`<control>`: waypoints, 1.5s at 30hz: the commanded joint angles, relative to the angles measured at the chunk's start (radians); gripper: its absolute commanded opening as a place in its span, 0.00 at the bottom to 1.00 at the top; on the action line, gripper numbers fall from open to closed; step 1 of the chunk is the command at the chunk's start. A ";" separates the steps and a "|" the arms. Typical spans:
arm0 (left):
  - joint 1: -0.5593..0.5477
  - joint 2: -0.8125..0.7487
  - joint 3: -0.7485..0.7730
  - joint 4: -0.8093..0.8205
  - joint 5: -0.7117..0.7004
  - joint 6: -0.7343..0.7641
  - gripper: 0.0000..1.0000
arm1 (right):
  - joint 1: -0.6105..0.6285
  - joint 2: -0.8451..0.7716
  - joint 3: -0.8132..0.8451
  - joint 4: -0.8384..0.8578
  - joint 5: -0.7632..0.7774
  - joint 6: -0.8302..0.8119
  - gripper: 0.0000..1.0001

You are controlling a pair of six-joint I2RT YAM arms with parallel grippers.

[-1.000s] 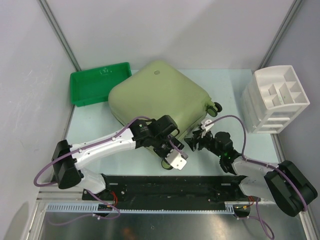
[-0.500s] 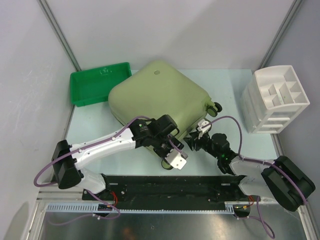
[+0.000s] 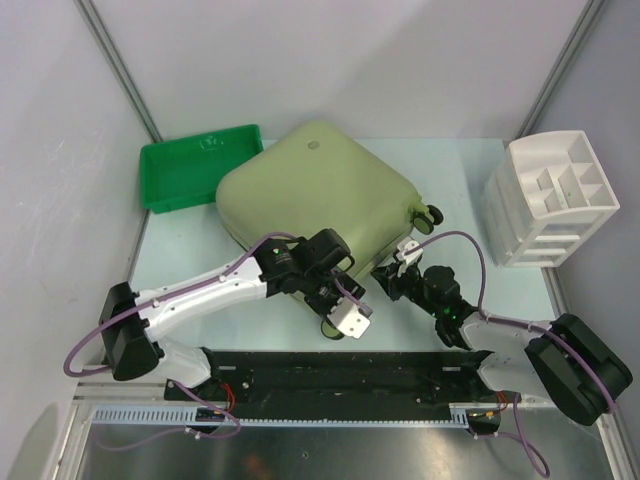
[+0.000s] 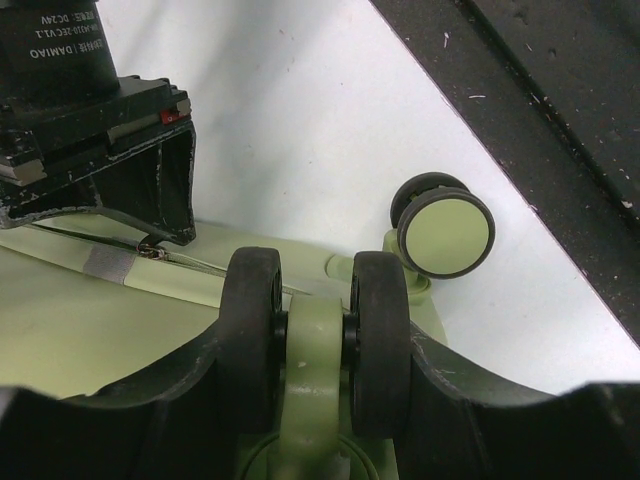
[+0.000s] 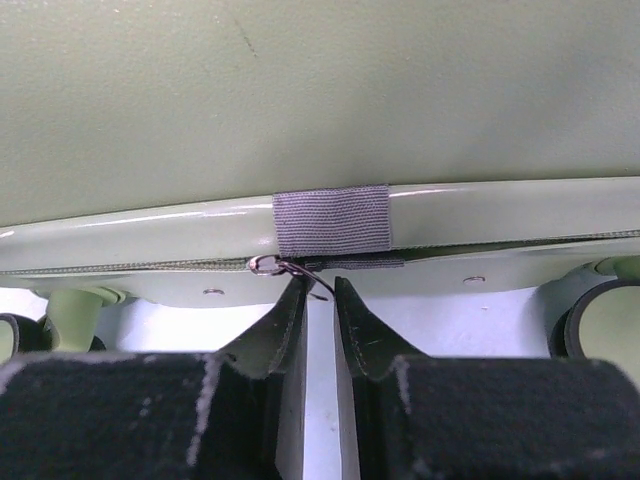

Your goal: Open, take out, and arrange the luggage

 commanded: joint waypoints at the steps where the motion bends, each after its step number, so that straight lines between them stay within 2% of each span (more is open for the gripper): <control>1: 0.077 -0.040 -0.035 -0.143 -0.031 -0.073 0.00 | -0.007 -0.023 0.004 0.056 -0.037 -0.011 0.02; 5: 0.077 -0.054 -0.049 -0.148 -0.031 -0.072 0.00 | -0.012 -0.035 0.013 0.036 -0.035 -0.035 0.00; 7: 0.077 -0.069 -0.068 -0.154 -0.037 -0.060 0.00 | -0.025 -0.064 0.030 -0.035 -0.011 -0.019 0.00; 12: 0.085 -0.158 -0.172 -0.180 -0.061 -0.035 0.00 | -0.128 -0.143 0.035 -0.167 0.020 0.024 0.00; 18: 0.130 -0.220 -0.238 -0.217 -0.061 -0.040 0.00 | -0.161 -0.154 0.099 -0.204 0.080 0.061 0.00; 22: 0.174 -0.247 -0.256 -0.234 -0.063 -0.020 0.00 | -0.191 -0.144 0.148 -0.222 0.081 -0.011 0.00; 24: 0.185 -0.258 -0.262 -0.243 -0.064 -0.004 0.00 | -0.208 -0.137 0.150 -0.214 0.080 -0.106 0.00; 28: 0.215 -0.286 -0.290 -0.257 -0.075 0.031 0.00 | -0.372 -0.124 0.139 -0.190 -0.099 -0.193 0.00; 33: 0.246 -0.307 -0.318 -0.266 -0.081 0.074 0.00 | -0.492 -0.042 0.139 -0.060 -0.209 -0.246 0.00; 40: 0.262 -0.327 -0.365 -0.290 -0.094 0.155 0.00 | -0.565 0.239 0.253 0.201 -0.313 -0.239 0.00; 45: 0.263 -0.341 -0.371 -0.323 -0.063 0.184 0.00 | -0.596 0.339 0.404 0.209 -0.452 -0.232 0.00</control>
